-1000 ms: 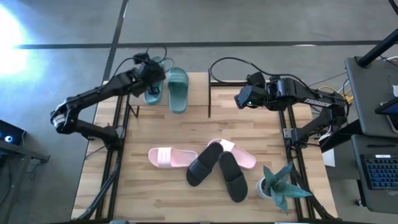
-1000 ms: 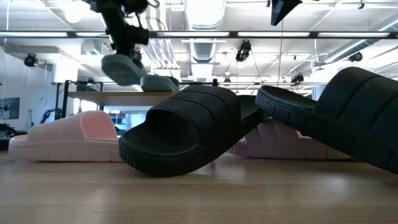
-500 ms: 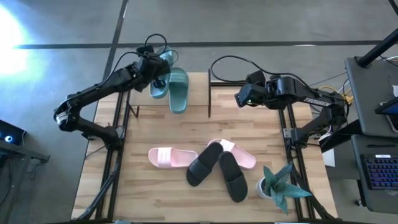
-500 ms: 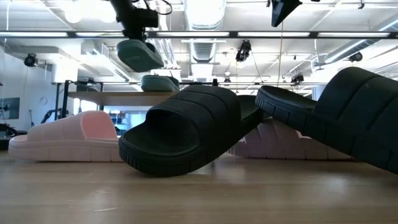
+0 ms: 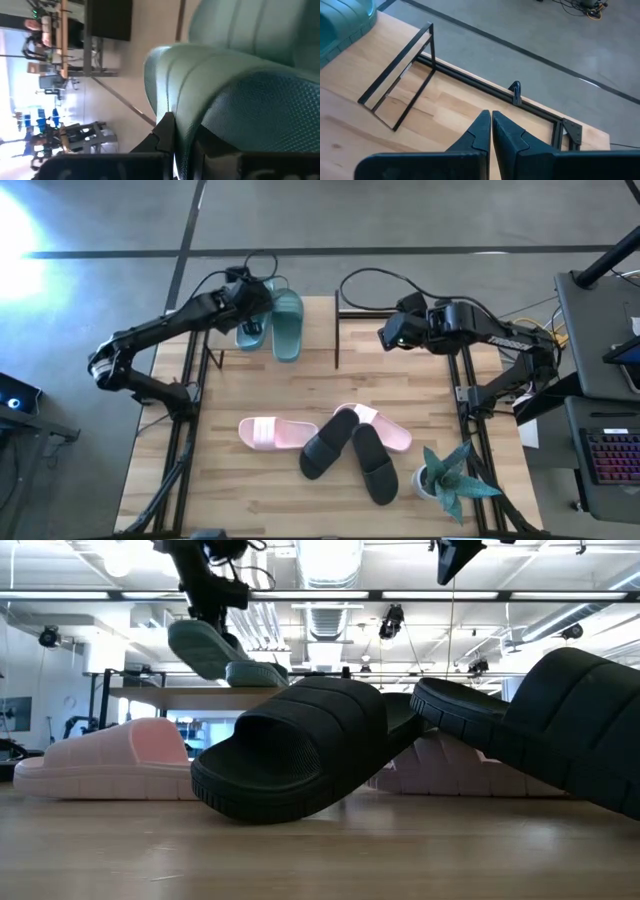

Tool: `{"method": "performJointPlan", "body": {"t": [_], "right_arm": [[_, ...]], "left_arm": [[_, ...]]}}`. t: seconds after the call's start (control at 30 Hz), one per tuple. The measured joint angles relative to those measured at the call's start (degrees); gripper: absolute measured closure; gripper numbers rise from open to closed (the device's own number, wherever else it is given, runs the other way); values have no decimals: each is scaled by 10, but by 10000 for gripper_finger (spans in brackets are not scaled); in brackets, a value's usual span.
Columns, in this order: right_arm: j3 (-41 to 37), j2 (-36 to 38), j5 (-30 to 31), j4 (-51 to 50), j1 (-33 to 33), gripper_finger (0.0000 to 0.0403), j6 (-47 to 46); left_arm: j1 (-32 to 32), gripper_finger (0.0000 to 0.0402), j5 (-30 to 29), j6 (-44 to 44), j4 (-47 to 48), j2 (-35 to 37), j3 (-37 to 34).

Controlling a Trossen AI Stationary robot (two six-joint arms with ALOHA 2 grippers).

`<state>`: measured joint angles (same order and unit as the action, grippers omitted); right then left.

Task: Pick and place slides into the shelf
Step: Put the green slide on the shelf

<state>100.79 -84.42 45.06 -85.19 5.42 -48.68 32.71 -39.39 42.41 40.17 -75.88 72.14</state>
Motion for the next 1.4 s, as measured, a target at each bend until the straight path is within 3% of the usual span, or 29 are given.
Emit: {"method": "performJointPlan", "body": {"t": [0.27,0.53,0.83,1.0,1.27,1.4], "right_arm": [[0,0,0,-1,3,394,22],[0,0,-1,-18,3,394,24],[0,1,0,-18,4,394,33],[0,3,0,-19,4,394,33],[0,4,0,-20,4,394,33],[0,4,-1,-20,4,394,33]], "left_arm": [[3,401,-23,-28,37,-42,-13],[7,401,-58,-57,74,-33,-13],[4,401,-9,-66,72,-26,-15],[3,400,-22,-92,80,-38,-15],[2,321,-14,-118,88,-38,-15],[-2,273,-15,-121,140,-35,-2]]}}
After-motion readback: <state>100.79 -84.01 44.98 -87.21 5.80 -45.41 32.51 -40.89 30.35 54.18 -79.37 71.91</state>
